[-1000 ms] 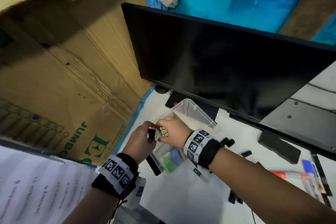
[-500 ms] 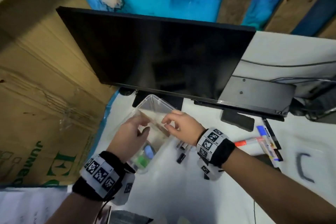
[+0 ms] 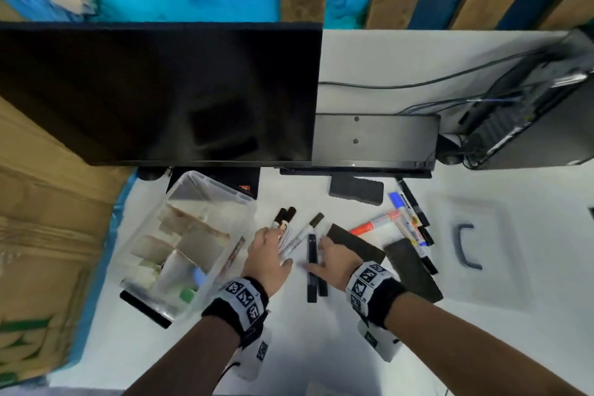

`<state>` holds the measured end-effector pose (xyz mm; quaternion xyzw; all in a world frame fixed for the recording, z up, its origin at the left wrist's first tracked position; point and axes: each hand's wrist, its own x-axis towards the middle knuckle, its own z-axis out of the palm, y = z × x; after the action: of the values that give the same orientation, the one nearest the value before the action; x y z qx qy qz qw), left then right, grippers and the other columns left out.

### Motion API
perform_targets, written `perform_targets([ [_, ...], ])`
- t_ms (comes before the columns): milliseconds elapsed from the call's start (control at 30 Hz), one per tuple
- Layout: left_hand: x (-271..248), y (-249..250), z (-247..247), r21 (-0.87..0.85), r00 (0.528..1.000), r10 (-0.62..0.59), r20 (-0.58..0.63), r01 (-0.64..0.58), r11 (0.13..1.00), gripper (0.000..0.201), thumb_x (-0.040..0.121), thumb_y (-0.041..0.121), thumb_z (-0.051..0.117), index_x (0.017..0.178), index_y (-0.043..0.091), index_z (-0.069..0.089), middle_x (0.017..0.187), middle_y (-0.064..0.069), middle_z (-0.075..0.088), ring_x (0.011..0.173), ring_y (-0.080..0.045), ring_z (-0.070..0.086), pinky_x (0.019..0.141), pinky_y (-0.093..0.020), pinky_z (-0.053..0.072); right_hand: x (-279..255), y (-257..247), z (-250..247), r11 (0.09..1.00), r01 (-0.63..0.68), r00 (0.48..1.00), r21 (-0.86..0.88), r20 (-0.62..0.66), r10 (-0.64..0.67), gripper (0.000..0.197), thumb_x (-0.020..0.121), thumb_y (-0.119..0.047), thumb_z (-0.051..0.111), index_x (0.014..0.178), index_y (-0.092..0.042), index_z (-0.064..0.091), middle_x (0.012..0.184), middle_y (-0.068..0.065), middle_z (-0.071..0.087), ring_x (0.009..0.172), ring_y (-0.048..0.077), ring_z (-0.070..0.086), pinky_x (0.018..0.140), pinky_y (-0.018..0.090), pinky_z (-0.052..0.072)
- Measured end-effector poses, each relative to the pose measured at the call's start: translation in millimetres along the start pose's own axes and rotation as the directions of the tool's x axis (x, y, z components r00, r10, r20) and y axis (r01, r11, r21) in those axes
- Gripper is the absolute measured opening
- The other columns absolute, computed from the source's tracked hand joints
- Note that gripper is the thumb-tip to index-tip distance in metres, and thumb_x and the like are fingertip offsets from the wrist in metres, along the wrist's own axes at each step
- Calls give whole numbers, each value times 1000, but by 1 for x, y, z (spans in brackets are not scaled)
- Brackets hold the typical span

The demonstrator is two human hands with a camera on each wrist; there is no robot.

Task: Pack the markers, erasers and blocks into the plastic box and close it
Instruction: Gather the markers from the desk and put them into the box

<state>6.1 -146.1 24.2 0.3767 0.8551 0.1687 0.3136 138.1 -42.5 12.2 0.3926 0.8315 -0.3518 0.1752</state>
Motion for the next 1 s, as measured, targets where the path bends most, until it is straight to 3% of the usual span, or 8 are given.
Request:
perform_targets([
  [67, 8, -6, 8, 78, 999, -37, -8, 38, 996, 56, 82, 20, 62, 134, 15, 42, 137, -9, 40, 122, -28, 43, 104, -39, 40, 5, 0, 2, 999, -14, 1000, -40, 7, 14, 64, 85, -55, 53, 123, -5, 38, 106, 11, 66, 94, 25, 65, 76, 33, 51],
  [167, 17, -14, 14, 133, 997, -77, 8, 75, 988, 49, 83, 20, 61, 130, 12, 46, 130, -11, 47, 119, -31, 46, 101, -42, 42, 13, -4, -1, 997, -12, 1000, -71, 23, 14, 61, 85, -48, 59, 121, -5, 38, 107, 12, 66, 95, 27, 64, 74, 33, 48],
  [467, 35, -19, 25, 138, 992, -106, 73, 95, 986, 40, 83, 16, 63, 118, 5, 47, 122, -16, 56, 113, -33, 55, 97, -41, 45, 24, -2, -2, 992, -29, 995, -124, 94, 41, 47, 88, -25, 57, 125, -3, 37, 109, 13, 66, 95, 28, 65, 72, 32, 49],
  [600, 37, -14, 23, 160, 987, -119, 111, 101, 982, 28, 85, 18, 62, 106, 1, 53, 113, -19, 62, 106, -34, 58, 88, -39, 46, 24, 1, 2, 996, -4, 994, -86, 111, 13, 40, 93, -27, 52, 123, -4, 39, 111, 16, 65, 97, 31, 64, 72, 33, 44],
  [700, 33, -13, 19, 120, 983, -156, 97, 144, 982, 28, 87, 20, 60, 107, 0, 57, 110, -20, 64, 103, -34, 60, 87, -40, 49, 25, 3, 0, 999, -5, 991, -45, 132, 11, 41, 96, -24, 48, 128, -1, 36, 117, 21, 62, 104, 34, 61, 75, 31, 39],
  [800, 23, -7, 11, 51, 986, -158, 53, 155, 987, 29, 88, 17, 58, 111, -1, 57, 113, -21, 63, 103, -35, 60, 86, -37, 49, 22, 5, -5, 1000, 16, 996, -13, 90, -15, 38, 97, -23, 45, 125, 0, 36, 110, 23, 65, 98, 35, 63, 69, 28, 37],
  [933, 0, 2, -7, -54, 999, -40, 3, 40, 998, 39, 88, 17, 58, 125, 5, 53, 109, -18, 58, 100, -32, 57, 84, -31, 42, 10, 0, -18, 992, 115, 993, 56, -47, -112, 17, 97, -22, 44, 106, -9, 40, 84, 14, 62, 67, 27, 58, 46, 25, 34],
  [1000, -14, 3, -21, -104, 999, 2, -51, -8, 995, 30, 88, 20, 58, 114, 7, 58, 97, -9, 53, 89, -23, 54, 76, -25, 38, 6, -7, -27, 979, 180, 980, 98, -108, -170, 18, 96, -20, 45, 109, -9, 42, 91, 15, 59, 78, 31, 59, 59, 28, 37],
])
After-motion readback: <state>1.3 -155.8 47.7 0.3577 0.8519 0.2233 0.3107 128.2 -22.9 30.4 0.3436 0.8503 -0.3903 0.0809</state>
